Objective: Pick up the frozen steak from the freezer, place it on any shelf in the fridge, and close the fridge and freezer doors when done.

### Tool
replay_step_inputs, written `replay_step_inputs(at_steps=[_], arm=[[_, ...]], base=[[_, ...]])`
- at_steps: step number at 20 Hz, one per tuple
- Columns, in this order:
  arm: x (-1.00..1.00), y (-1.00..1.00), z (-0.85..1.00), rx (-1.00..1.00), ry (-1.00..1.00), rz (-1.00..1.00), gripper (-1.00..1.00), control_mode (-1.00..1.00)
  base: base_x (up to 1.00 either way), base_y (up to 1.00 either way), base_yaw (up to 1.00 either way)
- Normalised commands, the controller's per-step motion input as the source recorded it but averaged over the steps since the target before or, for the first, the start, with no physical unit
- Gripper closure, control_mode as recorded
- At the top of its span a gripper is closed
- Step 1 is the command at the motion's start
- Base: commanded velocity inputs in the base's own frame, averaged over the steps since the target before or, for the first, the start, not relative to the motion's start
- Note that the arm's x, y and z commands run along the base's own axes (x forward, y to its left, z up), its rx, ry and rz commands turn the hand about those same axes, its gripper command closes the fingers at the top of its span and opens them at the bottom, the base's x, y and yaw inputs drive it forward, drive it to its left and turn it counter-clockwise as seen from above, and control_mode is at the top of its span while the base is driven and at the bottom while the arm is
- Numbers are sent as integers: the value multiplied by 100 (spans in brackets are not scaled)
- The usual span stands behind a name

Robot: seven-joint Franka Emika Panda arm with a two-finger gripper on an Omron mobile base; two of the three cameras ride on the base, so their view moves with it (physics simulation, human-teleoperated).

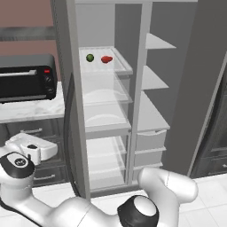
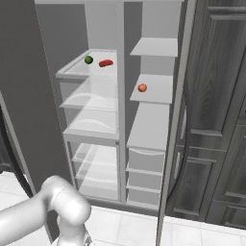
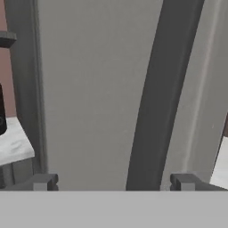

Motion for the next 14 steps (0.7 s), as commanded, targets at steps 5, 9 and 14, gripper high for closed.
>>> replay_step_inputs(at_steps=[5,9,14], arm=[[41,-22,-14,-1,0,5,-100,-100],[32,-45,0,0,0,9,-100,-100],[33,-51,0,0,0,8,-100,-100]], base=[[0,0,0],[0,0,0],[0,0,0]])
